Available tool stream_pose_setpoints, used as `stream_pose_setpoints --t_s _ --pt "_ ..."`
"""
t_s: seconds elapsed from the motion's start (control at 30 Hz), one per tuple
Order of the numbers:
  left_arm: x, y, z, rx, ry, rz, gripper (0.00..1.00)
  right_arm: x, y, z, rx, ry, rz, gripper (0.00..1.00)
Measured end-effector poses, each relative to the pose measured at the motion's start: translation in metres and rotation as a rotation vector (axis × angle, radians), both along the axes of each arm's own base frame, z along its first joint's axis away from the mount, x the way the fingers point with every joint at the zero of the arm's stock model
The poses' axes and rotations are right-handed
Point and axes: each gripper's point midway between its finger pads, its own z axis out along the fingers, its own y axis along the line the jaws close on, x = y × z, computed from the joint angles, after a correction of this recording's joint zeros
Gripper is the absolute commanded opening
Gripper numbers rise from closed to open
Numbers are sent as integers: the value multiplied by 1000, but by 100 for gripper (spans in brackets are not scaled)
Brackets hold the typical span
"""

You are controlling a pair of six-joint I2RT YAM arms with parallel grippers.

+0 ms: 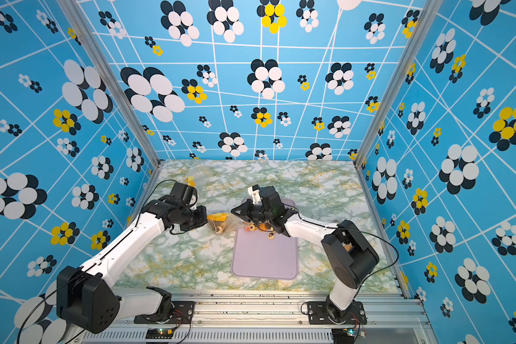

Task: Pour cookies out of the ziploc bag
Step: Pick up the ziploc bag from the center of the board.

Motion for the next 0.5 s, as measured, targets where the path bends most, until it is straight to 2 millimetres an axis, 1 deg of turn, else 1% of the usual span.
stream_pose_setpoints --t_s 0.1,0.2,0.3,0.37,0.5 --pt "-6 2 8 4 -8 -10 0 -11 -8 0 -10 8 3 0" --pt "-12 4 10 6 -2 -13 0 -21 -17 2 -19 13 2 0" --pt "-15 5 12 6 -1 -14 0 -26 -23 1 -37 6 -7 0" --pt "-15 4 11 2 -1 -15 0 -27 -25 -3 -49 5 -10 0" --pt "-15 1 7 -13 2 -23 0 -29 -34 -23 -89 22 -26 0"
